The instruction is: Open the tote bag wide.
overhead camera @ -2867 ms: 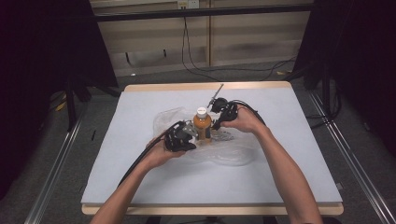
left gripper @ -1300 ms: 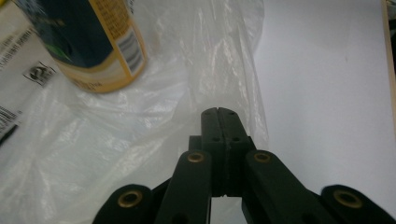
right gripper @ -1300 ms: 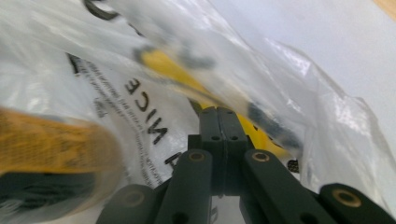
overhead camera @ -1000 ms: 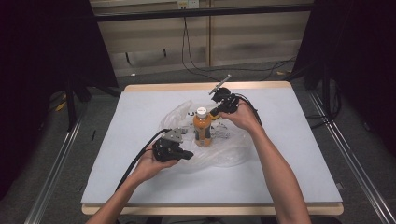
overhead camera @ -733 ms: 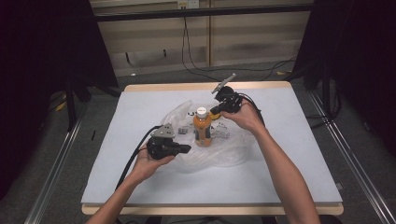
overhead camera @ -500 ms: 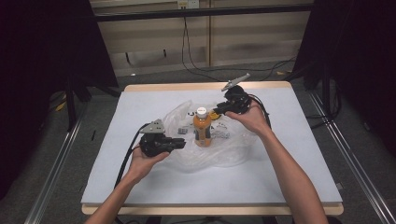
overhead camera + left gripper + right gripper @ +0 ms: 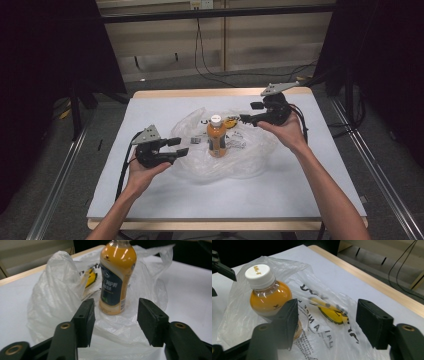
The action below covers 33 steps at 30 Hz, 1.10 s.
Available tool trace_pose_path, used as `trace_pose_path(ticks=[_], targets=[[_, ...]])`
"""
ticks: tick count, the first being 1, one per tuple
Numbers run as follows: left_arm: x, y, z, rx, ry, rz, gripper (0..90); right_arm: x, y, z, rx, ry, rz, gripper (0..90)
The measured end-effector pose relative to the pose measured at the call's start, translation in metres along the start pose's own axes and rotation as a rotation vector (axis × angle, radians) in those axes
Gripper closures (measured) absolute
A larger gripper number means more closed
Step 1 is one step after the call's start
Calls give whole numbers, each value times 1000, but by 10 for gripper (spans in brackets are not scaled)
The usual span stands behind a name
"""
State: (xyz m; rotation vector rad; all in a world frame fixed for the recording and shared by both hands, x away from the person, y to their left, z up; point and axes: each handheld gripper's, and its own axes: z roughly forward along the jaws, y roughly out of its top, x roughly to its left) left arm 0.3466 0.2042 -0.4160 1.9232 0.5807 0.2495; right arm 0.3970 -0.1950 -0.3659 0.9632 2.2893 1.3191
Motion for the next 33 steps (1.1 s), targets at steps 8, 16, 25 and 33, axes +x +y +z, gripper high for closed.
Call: trace_pose_path(ticks=[8, 16, 25, 33], targets=[[-2, -3, -25, -70, 77, -14, 269, 6, -21, -37, -132, -38, 51, 187], [-5, -9, -41, -82, 161, -42, 136, 11, -42, -63, -183, -78, 70, 103], [-15, -27, -61, -87, 232, -29, 98, 27, -69, -94, -244, -129, 84, 68], [-24, -41, -77, -114, 280, -83, 59, 45, -104, -110, -256, -166, 103, 80]])
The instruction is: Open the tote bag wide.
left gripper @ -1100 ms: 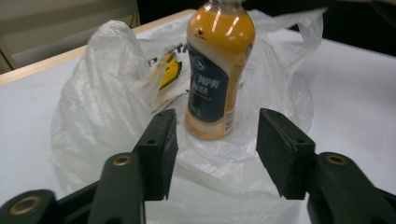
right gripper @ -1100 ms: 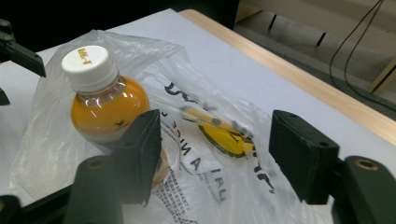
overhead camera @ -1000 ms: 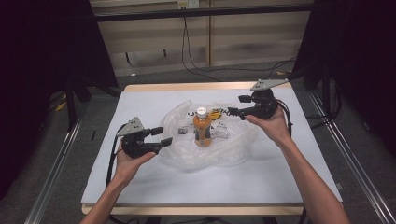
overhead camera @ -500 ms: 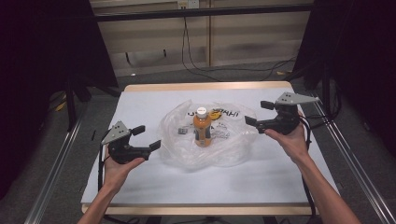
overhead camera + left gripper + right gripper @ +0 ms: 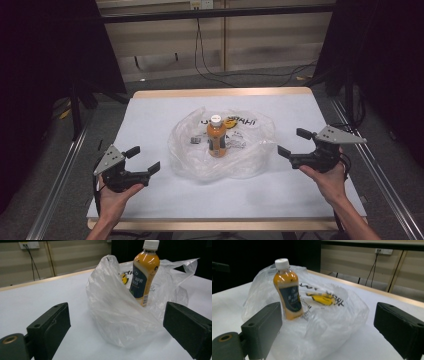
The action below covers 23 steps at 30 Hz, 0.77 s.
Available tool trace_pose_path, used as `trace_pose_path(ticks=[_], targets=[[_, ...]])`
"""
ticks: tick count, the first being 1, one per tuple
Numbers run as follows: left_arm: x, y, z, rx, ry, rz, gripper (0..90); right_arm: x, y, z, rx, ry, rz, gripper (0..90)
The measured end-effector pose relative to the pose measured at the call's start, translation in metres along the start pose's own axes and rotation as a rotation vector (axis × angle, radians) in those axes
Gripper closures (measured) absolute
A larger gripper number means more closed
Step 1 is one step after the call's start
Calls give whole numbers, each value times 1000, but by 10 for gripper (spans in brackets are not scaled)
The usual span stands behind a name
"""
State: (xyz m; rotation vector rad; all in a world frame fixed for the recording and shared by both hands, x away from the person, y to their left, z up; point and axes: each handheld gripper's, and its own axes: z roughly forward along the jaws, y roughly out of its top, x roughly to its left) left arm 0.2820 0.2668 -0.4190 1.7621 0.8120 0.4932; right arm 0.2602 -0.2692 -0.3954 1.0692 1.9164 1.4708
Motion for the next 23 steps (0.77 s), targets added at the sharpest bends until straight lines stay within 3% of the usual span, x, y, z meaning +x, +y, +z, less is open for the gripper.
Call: trace_pose_path(ticks=[7, 9, 12, 13, 18, 20, 23], targets=[[-1, -11, -14, -8, 32, -19, 41, -3, -18, -19, 12, -39, 35, 82], [0, -16, -16, 1, 15, -15, 26, -4, -24, -26, 13, -44, 47, 85], [2, -24, -18, 25, 1, -42, 31, -4, -30, -36, -1, -64, 59, 87], [3, -27, -18, 24, -3, -43, 23, -3, -36, -42, -11, -81, 45, 88], [5, -30, -23, 11, -9, -21, 20, -3, -49, -46, 0, -76, 85, 87], [4, -32, -21, 14, -19, -39, 20, -4, -47, -48, -19, -70, 92, 87], [2, -32, -19, 39, -4, -5, 20, -6, -48, -47, -24, -72, 93, 87]])
